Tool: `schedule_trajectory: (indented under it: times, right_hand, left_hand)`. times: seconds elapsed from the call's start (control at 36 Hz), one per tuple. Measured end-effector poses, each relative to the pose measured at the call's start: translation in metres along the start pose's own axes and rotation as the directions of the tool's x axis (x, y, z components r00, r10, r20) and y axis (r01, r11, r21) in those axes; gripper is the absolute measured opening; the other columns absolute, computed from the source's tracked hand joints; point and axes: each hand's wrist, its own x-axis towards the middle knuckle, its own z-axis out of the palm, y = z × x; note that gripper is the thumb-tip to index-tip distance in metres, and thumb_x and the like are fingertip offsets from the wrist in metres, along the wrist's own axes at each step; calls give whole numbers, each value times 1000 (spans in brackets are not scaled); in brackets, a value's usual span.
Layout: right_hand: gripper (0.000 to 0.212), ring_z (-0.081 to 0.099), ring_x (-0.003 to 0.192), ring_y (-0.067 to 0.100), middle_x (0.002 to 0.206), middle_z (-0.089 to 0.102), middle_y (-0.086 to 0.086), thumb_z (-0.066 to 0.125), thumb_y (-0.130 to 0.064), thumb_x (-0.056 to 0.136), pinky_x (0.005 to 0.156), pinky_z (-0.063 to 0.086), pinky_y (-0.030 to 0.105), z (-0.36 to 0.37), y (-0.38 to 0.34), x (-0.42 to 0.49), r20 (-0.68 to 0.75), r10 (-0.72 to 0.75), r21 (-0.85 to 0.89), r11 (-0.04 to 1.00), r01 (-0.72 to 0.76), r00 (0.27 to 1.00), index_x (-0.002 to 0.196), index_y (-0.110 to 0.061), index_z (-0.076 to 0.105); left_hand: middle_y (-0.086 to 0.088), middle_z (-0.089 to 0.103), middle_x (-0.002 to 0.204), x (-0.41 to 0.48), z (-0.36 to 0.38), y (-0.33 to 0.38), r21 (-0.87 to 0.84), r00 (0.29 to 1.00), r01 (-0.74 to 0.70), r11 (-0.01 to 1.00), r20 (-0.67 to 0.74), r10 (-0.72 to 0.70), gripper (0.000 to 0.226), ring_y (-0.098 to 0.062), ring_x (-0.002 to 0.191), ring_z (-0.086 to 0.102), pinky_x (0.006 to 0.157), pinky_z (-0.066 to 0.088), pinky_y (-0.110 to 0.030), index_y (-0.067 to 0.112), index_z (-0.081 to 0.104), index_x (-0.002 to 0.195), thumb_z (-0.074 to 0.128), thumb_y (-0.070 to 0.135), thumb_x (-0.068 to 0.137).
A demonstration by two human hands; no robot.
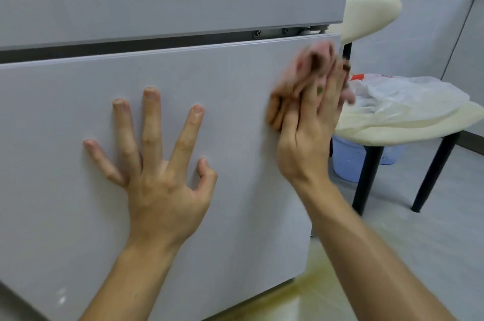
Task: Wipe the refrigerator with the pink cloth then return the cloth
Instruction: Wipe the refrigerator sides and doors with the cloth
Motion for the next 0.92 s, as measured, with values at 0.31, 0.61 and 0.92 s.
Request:
schedule_trajectory:
  times: [0.31,0.61,0.92]
  right_hand:
    - [62,8,162,38,172,10,26,37,-22,112,126,15,66,14,18,-66,-69,131,-26,991,-133,989,167,-15,10]
    - [69,-4,163,32,175,-6,19,30,-26,110,126,8,68,12,8,-90,-31,237,-28,971,-238,971,165,-22,-11]
    - [59,27,156,35,168,26,25,36,-29,107,128,17,35,17,-16,7,-233,221,6,974,-226,947,160,-3,34]
  left_hand:
    - [-12,15,172,1,-3,-1,1,1000,-6,1000,19,6,71,-47,157,11,116,0,-77,33,42,159,62,32,91]
    - [-13,16,172,0,-3,-2,1,1000,-5,1000,20,5,70,-47,158,12,117,1,-77,34,41,159,61,33,92]
    - [-12,14,172,0,-1,-3,-11,1000,-5,1000,25,5,72,-45,158,10,117,1,-77,36,39,160,63,33,92]
